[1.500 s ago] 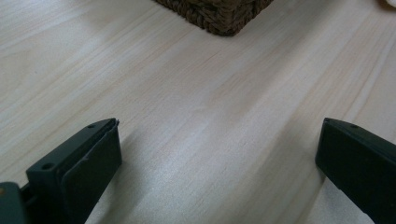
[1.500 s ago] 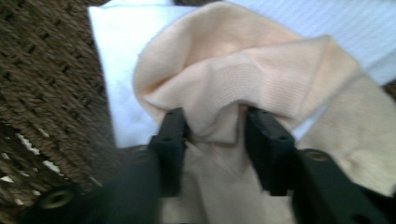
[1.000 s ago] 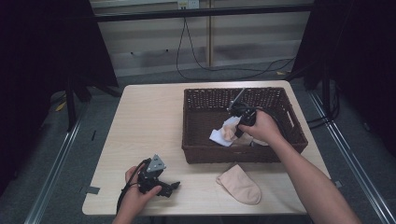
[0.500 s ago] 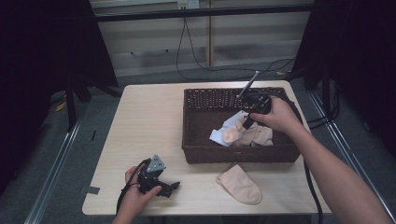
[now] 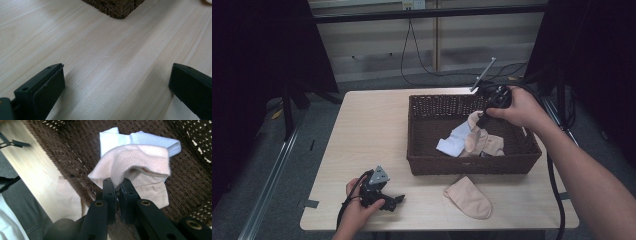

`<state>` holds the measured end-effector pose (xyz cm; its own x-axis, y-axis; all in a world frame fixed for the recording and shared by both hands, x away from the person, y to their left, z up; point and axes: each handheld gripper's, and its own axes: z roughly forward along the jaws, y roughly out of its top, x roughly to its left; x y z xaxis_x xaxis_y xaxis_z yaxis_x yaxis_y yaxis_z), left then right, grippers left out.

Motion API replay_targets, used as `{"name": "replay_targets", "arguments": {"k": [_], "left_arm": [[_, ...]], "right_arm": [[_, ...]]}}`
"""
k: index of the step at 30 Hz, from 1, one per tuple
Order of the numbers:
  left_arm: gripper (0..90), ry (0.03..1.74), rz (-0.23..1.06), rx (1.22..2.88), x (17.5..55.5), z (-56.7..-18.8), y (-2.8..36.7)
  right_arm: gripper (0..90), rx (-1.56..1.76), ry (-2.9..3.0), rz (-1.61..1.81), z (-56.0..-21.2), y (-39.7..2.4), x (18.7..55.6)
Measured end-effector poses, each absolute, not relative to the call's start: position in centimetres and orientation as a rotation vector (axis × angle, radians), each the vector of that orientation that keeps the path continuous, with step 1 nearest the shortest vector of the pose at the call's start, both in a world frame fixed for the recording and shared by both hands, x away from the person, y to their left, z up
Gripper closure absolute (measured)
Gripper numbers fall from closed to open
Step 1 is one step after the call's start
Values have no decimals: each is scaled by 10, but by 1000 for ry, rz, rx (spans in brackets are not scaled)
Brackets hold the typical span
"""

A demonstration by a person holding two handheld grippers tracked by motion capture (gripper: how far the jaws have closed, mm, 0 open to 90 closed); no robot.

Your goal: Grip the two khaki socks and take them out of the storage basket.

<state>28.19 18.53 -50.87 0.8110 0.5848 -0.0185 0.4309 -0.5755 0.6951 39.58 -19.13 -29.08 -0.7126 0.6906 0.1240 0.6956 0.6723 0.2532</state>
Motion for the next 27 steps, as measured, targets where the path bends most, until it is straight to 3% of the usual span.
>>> {"name": "replay_targets", "arguments": {"k": [10, 27], "left_arm": [[0, 743, 276, 2273, 282, -509, 185], [0, 743, 276, 2272, 282, -509, 185]], "right_arm": [[843, -1128, -2910, -448, -249, -189, 383], [842, -990, -2959, -492, -210, -179, 354]]}}
